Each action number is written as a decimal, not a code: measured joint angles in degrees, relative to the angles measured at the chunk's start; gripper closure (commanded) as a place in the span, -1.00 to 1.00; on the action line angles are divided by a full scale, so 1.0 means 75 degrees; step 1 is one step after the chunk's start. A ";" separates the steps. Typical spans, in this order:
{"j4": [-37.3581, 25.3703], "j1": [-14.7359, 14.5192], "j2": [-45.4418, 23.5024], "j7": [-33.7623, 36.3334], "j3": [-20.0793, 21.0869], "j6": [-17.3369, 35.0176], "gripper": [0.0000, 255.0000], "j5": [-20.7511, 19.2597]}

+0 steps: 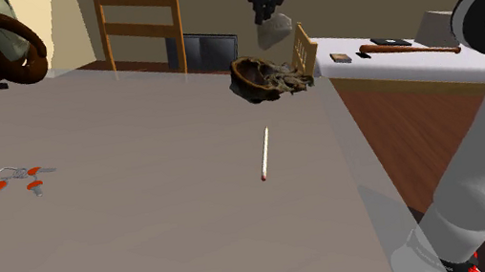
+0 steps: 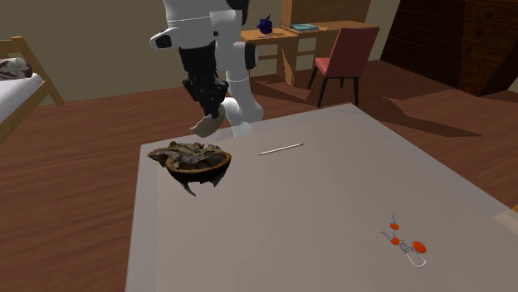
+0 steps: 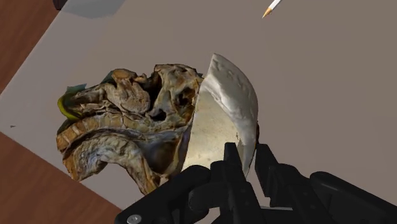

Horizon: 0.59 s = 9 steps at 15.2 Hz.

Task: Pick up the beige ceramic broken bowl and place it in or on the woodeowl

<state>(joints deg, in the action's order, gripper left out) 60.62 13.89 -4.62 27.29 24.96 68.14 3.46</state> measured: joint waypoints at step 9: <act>-0.0616 0.0774 -0.0500 -0.1389 -0.0574 -0.0264 1.00 -0.0064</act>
<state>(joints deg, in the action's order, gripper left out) 55.99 19.70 -8.37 16.87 20.65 66.16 2.98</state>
